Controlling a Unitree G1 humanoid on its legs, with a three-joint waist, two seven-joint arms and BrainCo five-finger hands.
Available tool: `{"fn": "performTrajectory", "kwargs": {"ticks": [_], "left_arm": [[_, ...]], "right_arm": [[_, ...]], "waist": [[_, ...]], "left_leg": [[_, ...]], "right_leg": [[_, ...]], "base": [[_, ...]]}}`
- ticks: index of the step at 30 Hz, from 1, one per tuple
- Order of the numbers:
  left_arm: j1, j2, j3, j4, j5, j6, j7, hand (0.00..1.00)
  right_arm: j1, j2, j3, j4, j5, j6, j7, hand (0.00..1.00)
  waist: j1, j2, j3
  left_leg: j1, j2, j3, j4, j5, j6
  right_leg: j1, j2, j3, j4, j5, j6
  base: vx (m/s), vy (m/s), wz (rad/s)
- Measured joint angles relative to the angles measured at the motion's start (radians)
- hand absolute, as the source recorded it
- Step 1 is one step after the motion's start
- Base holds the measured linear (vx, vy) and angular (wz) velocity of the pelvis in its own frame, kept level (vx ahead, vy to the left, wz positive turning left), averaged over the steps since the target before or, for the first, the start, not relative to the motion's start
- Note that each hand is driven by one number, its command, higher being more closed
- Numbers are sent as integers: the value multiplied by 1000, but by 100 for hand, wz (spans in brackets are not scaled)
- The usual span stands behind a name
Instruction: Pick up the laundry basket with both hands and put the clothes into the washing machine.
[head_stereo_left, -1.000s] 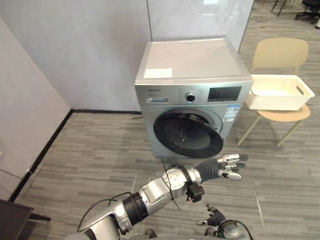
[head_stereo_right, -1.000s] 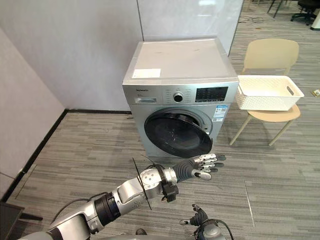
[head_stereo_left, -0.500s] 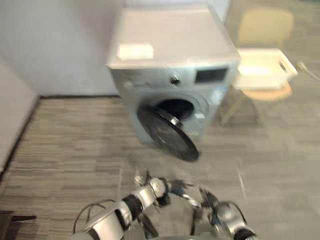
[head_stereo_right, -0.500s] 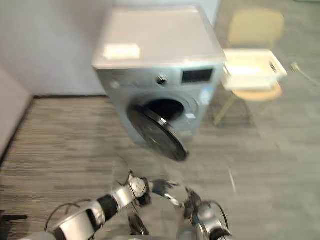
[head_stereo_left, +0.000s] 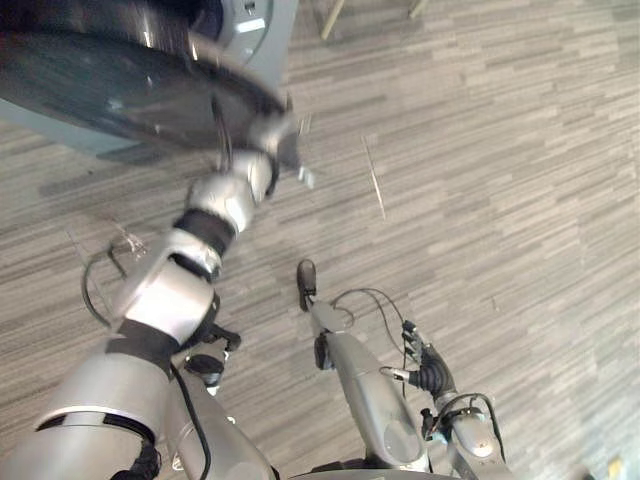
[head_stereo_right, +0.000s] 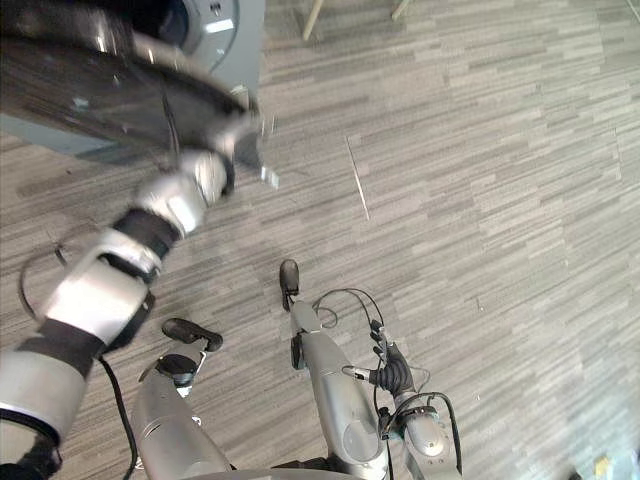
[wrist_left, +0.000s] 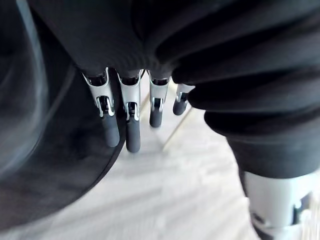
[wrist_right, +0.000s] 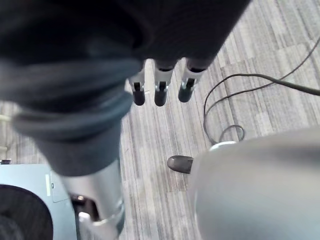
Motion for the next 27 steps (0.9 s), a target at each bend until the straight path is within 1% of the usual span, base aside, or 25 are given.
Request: {"fn": "performTrajectory", "kwargs": {"ticks": [1, 2, 3, 4, 6, 7, 9, 11, 13, 14, 15, 16, 17, 18, 19, 20, 21, 22, 23, 24, 25, 26, 27], "left_arm": [[-37, 18, 31, -17, 0, 1, 36, 0], [-48, 26, 44, -23, 0, 5, 53, 0], [-55, 33, 62, -33, 0, 11, 74, 0], [-59, 56, 63, -33, 5, 15, 96, 0], [-59, 63, 56, -50, 14, 7, 104, 0], [-54, 54, 56, -50, 14, 8, 107, 0], [-19, 50, 64, -68, 22, 8, 125, 0], [61, 50, 93, -127, 39, 10, 144, 0], [305, 48, 117, -280, 80, 18, 186, 0], [384, 40, 121, -318, 100, 18, 201, 0], [548, 3, 125, -366, 135, 13, 220, 0], [707, -50, 127, -370, 160, 8, 230, 0], [792, -75, 128, -371, 167, 8, 232, 0], [954, -121, 135, -370, 165, 5, 233, 0], [1108, -157, 137, -368, 163, 4, 234, 0], [1172, -175, 138, -364, 163, 0, 234, 0], [1284, -203, 144, -344, 122, -16, 235, 0], [1358, -224, 147, -326, 67, -36, 231, 0], [1382, -234, 150, -315, 34, -49, 229, 0], [1422, -264, 184, -302, -32, -74, 218, 0], [1452, -294, 227, -289, -120, -94, 197, 0], [1467, -304, 251, -280, -164, -102, 187, 0], [1487, -319, 292, -253, -242, -111, 163, 0]], "right_arm": [[0, 17, 2, 6, 0, -2, 0, 0], [0, 22, 7, 12, 0, -9, 0, 0], [0, 26, 10, 17, 0, -19, 0, 0], [0, 30, 13, 31, 0, -31, 0, 0], [0, 30, 13, 44, 1, -33, -3, 0], [-2, 30, 15, 52, 6, -33, -3, 0], [-13, 30, 24, 73, 8, -35, -5, 0], [-22, 30, 27, 91, 8, -35, -20, 0], [-27, 27, 14, 116, 1, -50, -49, 0], [-28, 27, 6, 130, -5, -58, -61, 0], [-29, 27, -7, 158, -14, -71, -87, 0], [-35, 24, -31, 194, -15, -78, -110, 0], [-42, 23, -45, 220, -18, -80, -118, 0], [-69, 21, -62, 289, -35, -77, -136, 0], [-84, 2, -69, 334, -36, -74, -148, 0], [-92, -5, -71, 355, -38, -74, -153, 0], [-116, -15, -77, 403, -38, -69, -153, 0], [-143, -23, -94, 461, -42, -62, -154, 0], [-157, -29, -103, 491, -43, -55, -154, 0], [-183, -61, -115, 551, -43, -37, -153, 0], [-212, -83, -131, 605, -43, -8, -150, 0], [-221, -89, -139, 625, -43, 3, -149, 0], [-224, -86, -163, 660, -43, 16, -146, 0]], "waist": [[-7, 2, 4], [-7, 3, 4], [-6, 6, 6], [0, 7, 7], [10, 9, 8], [13, 11, 9], [15, 16, 12], [15, 27, 13], [24, 69, 2], [32, 81, -4], [57, 104, -16], [78, 122, -27], [92, 132, -33], [118, 145, -40], [143, 162, -50], [155, 166, -52], [167, 180, -61], [164, 196, -82], [166, 211, -94], [178, 240, -120], [188, 247, -133], [188, 249, -136], [202, 244, -140]], "left_leg": [[0, 1, 0, 2, -1, 0], [2, 3, 0, 3, -1, 0], [6, 4, -1, 3, -1, 0], [12, 3, 1, 0, -1, 0], [18, -9, 1, -13, -1, 0], [23, -20, 1, -24, -1, 0], [37, -40, 2, -46, 0, -1], [59, -61, 1, -67, 2, -3], [81, -77, -19, -89, 5, -7], [87, -81, -24, -98, 9, -9], [99, -92, -41, -112, 18, -11], [110, -109, -68, -126, 25, -10], [114, -114, -87, -128, 26, -11], [131, -124, -126, -139, 28, -14], [146, -139, -162, -145, 31, -12], [158, -151, -183, -149, 30, -10], [185, -179, -185, -169, 22, -4], [214, -202, -162, -183, 23, 7], [218, -204, -137, -185, 20, 15], [243, -206, -53, -196, 46, 55], [274, -232, 26, -208, 54, 69], [284, -250, 55, -208, 46, 82], [309, -290, 49, -196, 10, 106]], "right_leg": [[0, 0, -3, 3, 0, 0], [0, 0, -6, 7, 0, 0], [0, 1, -10, 15, 0, 0], [0, 1, -13, 23, 0, 0], [0, -5, -13, 24, 0, 0], [1, -9, -13, 25, 0, 0], [6, -20, -13, 30, 0, 0], [19, -31, -14, 30, 0, 0], [51, -39, -29, 29, -5, 5], [60, -41, -38, 29, -6, 6], [83, -47, -59, 29, -23, 6], [117, -61, -86, 37, -65, -7], [135, -65, -106, 43, -82, -13], [169, -74, -142, 69, -116, -17], [203, -94, -190, 113, -158, -16], [225, -110, -219, 140, -184, -15], [280, -151, -286, 182, -239, -1], [339, -203, -369, 195, -287, 20], [368, -225, -413, 195, -297, 34], [415, -265, -488, 197, -314, 57], [458, -309, -538, 206, -325, 84], [485, -328, -558, 207, -323, 96], [560, -365, -615, 217, -308, 135]], "base": [[83, 10, -1], [66, 8, -1], [78, 11, -2], [79, 12, -1], [89, 13, 4], [92, 14, 8], [66, 10, 7], [48, 8, 7], [54, 0, 19], [65, -13, 33], [105, -32, 62], [119, -40, 75], [130, -36, 91], [101, -3, 100], [79, 7, 109], [100, 67, 150], [112, 120, 212], [139, 156, 237], [151, 199, 264], [186, 257, 237], [204, 278, 223], [227, 301, 184], [204, 225, 129]]}}
